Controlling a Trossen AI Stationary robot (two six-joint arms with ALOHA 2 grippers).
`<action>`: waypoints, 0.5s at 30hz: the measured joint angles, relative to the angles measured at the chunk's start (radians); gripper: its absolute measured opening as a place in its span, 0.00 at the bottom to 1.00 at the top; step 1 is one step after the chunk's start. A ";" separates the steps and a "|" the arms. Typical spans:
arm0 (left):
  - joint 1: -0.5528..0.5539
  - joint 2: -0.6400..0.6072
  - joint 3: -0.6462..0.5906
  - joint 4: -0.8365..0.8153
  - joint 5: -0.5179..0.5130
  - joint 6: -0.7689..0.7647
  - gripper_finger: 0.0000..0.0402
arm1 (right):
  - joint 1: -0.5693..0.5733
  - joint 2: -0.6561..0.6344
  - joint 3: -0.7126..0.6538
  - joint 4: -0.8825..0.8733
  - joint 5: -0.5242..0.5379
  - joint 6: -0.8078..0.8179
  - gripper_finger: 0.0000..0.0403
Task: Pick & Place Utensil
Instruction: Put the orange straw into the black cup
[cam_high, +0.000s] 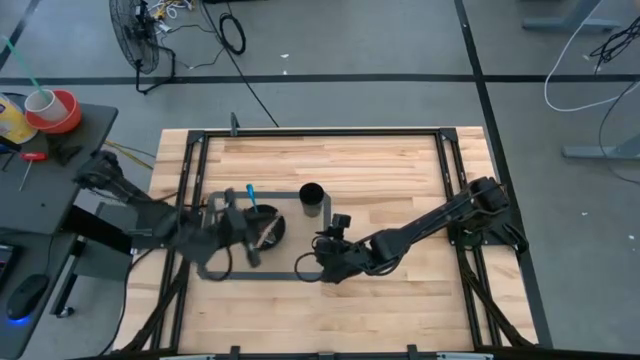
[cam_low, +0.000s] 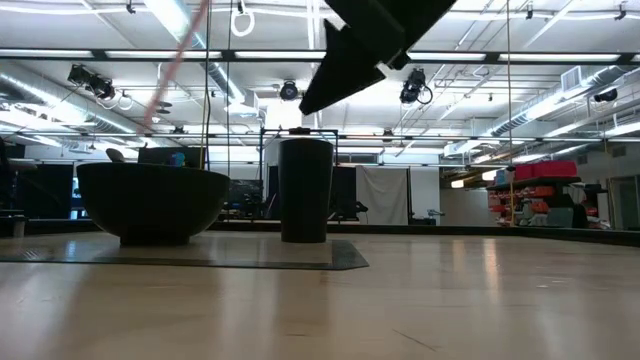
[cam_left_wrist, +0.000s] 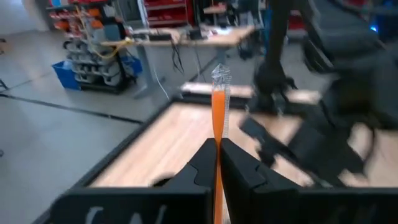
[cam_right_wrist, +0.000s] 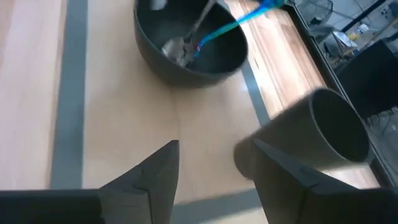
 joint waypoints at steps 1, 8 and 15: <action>0.041 0.000 0.000 0.045 0.030 0.033 0.05 | 0.001 -0.005 0.000 -0.023 0.001 0.008 0.49; 0.285 0.000 -0.029 0.337 0.302 0.130 0.05 | 0.055 -0.007 -0.018 -0.051 0.000 0.086 0.49; 0.476 0.005 -0.105 0.639 0.550 0.227 0.04 | 0.101 -0.006 -0.166 0.087 0.010 0.177 0.49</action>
